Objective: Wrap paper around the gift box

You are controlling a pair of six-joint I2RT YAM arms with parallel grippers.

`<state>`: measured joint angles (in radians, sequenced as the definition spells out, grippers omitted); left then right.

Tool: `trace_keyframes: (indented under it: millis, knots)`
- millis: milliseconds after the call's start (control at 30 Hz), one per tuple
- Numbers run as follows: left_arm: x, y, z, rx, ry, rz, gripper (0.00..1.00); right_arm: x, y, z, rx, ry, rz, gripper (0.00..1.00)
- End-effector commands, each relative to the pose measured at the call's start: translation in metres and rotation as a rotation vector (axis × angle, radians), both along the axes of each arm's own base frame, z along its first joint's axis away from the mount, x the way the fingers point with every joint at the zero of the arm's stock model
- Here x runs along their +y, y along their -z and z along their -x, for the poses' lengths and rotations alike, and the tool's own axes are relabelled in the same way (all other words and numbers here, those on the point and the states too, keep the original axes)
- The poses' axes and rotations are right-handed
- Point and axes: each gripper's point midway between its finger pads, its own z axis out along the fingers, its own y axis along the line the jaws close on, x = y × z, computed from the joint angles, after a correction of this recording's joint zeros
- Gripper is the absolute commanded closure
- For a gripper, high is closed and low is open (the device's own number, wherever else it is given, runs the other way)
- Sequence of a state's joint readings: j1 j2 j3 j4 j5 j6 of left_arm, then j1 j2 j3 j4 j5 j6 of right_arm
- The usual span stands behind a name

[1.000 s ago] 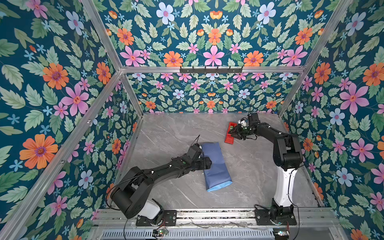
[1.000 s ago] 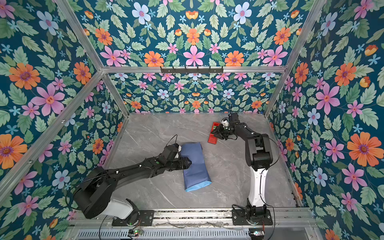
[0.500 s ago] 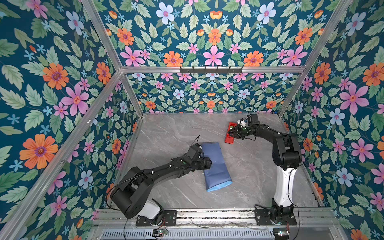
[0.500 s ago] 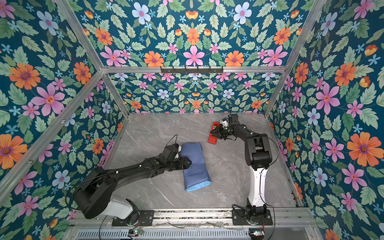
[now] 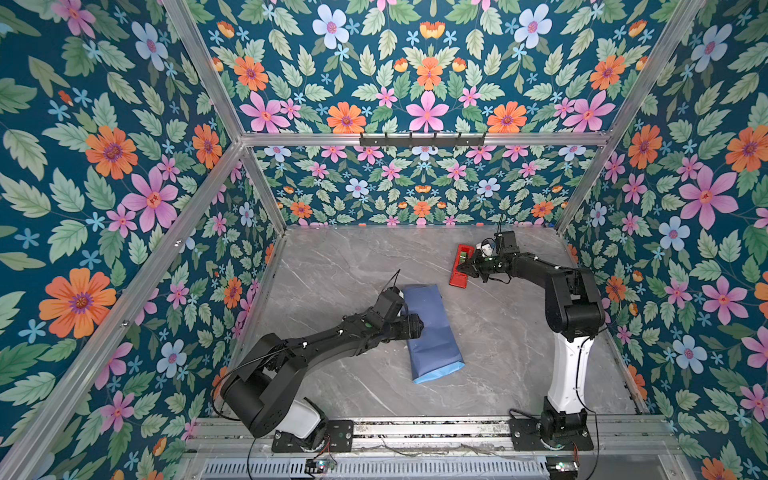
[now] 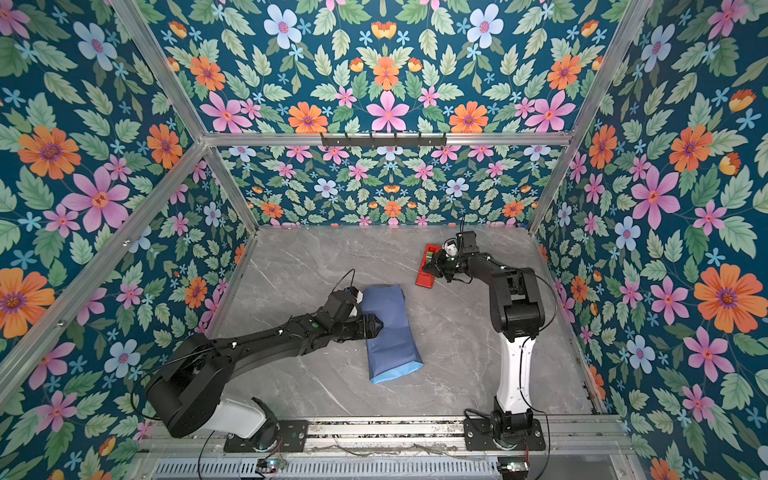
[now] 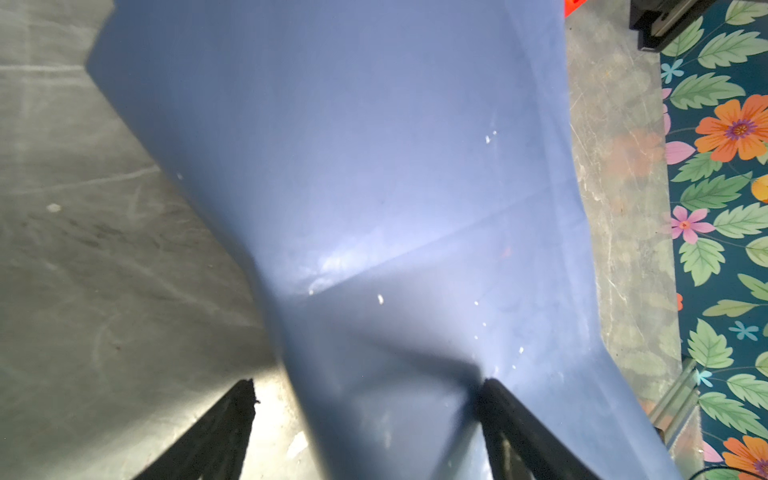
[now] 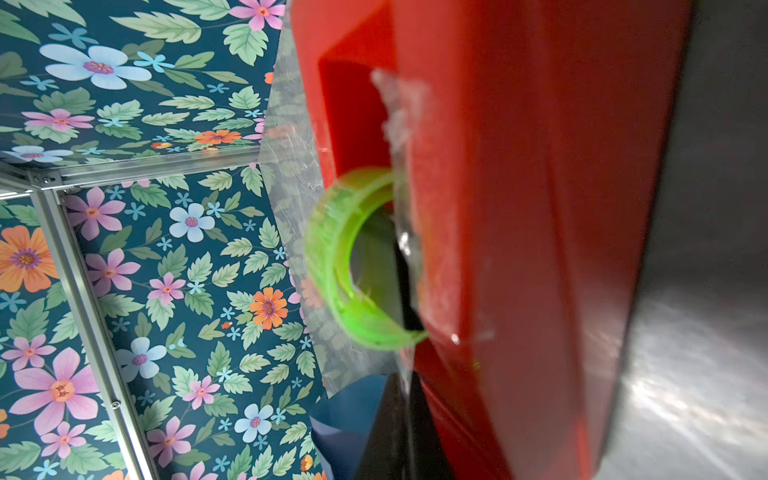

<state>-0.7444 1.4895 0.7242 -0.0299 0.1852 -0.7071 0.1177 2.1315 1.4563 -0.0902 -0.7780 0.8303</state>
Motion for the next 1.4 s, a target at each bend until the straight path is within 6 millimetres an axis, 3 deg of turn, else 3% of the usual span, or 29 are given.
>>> trace_keyframes:
  millis: [0,400,733,967,1133,1367]
  knots:
    - [0.038,0.034,0.020,0.094,-0.026,-0.196,0.14,0.001,-0.016,-0.007,-0.040,0.026,-0.035,1.00]
    - [0.038,0.034,0.020,0.091,-0.024,-0.197,0.14,0.012,-0.049,0.005,-0.092,0.010,-0.128,1.00]
    - [0.038,0.034,0.020,0.091,-0.023,-0.198,0.15,0.021,-0.044,0.034,-0.073,0.001,-0.108,1.00]
    - [0.038,0.036,0.020,0.093,-0.021,-0.199,0.15,0.026,-0.025,0.053,-0.041,0.004,-0.077,1.00]
    - [0.037,0.035,0.020,0.093,-0.020,-0.197,0.15,0.021,-0.003,0.056,0.000,0.021,-0.037,1.00]
    - [0.038,0.036,0.021,0.094,-0.020,-0.197,0.15,-0.001,0.030,0.055,0.052,0.084,0.057,1.00]
